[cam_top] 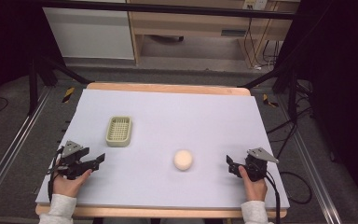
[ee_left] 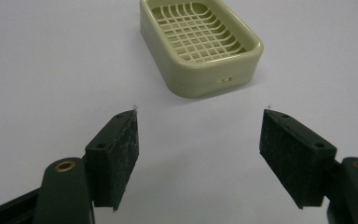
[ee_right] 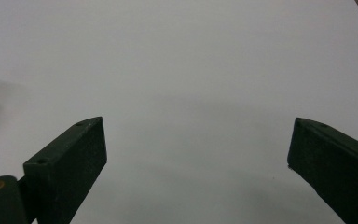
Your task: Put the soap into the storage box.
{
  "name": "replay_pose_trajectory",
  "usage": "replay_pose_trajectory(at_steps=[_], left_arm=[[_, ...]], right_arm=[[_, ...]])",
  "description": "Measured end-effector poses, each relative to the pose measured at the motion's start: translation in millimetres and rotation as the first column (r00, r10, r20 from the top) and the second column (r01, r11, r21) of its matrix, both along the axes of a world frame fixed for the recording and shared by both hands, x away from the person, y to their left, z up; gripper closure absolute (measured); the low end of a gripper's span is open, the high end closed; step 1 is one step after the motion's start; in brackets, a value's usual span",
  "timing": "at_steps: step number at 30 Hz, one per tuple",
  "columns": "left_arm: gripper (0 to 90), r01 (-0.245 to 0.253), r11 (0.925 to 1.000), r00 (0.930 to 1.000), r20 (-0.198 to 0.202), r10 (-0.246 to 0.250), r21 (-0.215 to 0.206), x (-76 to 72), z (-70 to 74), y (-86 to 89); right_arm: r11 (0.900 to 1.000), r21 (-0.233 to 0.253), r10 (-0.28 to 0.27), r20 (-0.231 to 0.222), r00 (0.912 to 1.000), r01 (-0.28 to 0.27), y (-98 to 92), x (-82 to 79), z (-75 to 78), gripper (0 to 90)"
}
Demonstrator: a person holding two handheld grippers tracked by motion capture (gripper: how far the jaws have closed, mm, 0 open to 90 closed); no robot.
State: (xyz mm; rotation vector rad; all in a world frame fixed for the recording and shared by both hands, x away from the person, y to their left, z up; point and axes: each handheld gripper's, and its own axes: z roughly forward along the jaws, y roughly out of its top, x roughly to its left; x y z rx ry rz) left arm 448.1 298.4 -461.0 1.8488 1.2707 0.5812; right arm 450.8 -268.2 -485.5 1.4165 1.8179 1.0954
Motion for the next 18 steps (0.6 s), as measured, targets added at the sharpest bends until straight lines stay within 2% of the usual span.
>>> replay_pose_trajectory(at_steps=[8,15,18], left_arm=[[28.3,0.009,1.0000,0.9999,0.010,-0.009,-0.002,0.0,1.7,-4.3],[27.3,0.030,0.9995,0.9995,0.013,-0.030,-0.004,2.2,2.6,-11.2],[27.2,0.038,0.9993,0.9991,0.019,-0.038,0.004,1.9,4.1,-14.8]], right_arm=[[1.000,-0.010,0.006,0.002,1.0000,-0.006,0.6,-0.4,0.1,4.5],[1.000,0.008,0.013,-0.008,0.9999,-0.013,-0.3,0.5,0.1,4.2],[1.000,-0.008,0.014,0.001,0.9999,-0.014,0.5,-0.1,0.1,4.2]])
